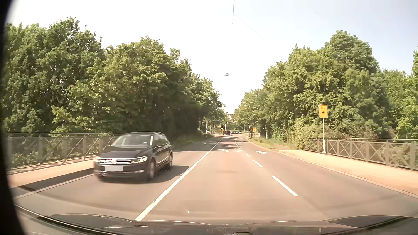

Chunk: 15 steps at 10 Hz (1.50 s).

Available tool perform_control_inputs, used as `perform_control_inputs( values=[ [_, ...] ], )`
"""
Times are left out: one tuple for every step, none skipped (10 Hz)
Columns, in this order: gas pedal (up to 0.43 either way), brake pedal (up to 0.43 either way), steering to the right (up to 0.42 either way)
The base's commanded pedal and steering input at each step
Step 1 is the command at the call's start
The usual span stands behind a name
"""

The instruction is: Follow the waypoints while adhering to traffic rules and regulations

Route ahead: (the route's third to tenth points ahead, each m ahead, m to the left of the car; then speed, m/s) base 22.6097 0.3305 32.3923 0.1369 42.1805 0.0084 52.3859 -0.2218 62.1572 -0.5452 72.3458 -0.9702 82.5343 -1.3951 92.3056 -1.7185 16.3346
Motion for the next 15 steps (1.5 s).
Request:
perform_control_inputs(
  values=[
    [0.130,0.000,0.002],
    [0.118,0.000,0.002],
    [0.098,0.000,0.003],
    [0.079,0.000,0.003],
    [0.067,0.000,0.002],
    [0.059,0.000,0.003],
    [0.039,0.000,0.003],
    [0.028,0.000,0.003],
    [0.000,0.000,0.003],
    [0.000,0.000,0.003],
    [0.000,0.000,0.002],
    [0.000,0.000,0.002],
    [0.000,0.000,0.003],
    [0.000,0.000,0.003],
    [0.000,0.000,0.003]
  ],
)
